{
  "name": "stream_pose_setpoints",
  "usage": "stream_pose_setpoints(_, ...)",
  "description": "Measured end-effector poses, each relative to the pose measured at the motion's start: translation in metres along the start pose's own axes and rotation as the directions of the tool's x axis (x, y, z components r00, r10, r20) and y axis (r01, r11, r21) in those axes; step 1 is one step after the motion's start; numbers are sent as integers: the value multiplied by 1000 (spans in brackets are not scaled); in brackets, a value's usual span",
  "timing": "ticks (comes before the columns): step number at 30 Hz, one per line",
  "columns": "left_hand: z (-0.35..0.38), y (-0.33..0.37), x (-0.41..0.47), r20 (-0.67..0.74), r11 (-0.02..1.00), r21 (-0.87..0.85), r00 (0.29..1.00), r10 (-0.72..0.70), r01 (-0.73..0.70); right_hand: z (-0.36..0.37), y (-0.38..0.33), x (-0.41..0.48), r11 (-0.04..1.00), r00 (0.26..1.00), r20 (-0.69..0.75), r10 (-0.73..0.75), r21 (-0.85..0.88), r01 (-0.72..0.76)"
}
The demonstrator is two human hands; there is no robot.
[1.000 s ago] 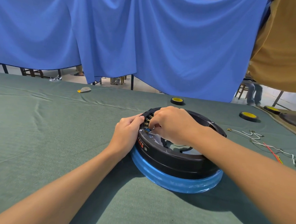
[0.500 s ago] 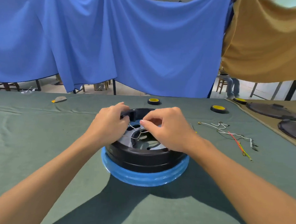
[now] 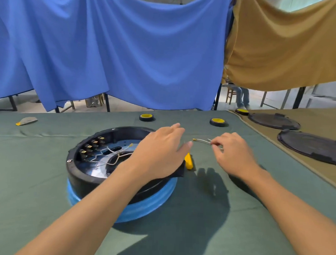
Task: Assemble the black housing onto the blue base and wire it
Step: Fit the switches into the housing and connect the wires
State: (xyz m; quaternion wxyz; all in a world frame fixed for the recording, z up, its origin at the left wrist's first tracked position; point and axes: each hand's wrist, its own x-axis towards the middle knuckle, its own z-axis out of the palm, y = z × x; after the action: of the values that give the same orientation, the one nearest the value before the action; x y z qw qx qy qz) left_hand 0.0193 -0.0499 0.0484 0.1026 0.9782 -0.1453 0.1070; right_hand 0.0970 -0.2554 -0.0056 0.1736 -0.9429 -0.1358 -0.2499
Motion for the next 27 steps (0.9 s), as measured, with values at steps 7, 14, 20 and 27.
stream_pose_setpoints(7, 10, -6, 4, 137, 998, 48, 990, 37, -44, -1, 28, -2, 943, 956, 158, 247, -265, -200)
stream_pose_setpoints(14, 7, -4, 2, 147, 998, 42, 988, 41, -47, -7, 24, -1, 937, 973, 4, 232, -270, -222)
stream_pose_setpoints(20, 8, -4, 2, 140, 997, 55, 989, 46, -55, -15, 11, -4, 969, 978, -204, 51, -226, -98)
stream_pose_setpoints(27, 9, -6, 1, -31, 994, 86, 997, 76, -73, -26, -27, -5, 726, 928, -123, 351, 661, -188)
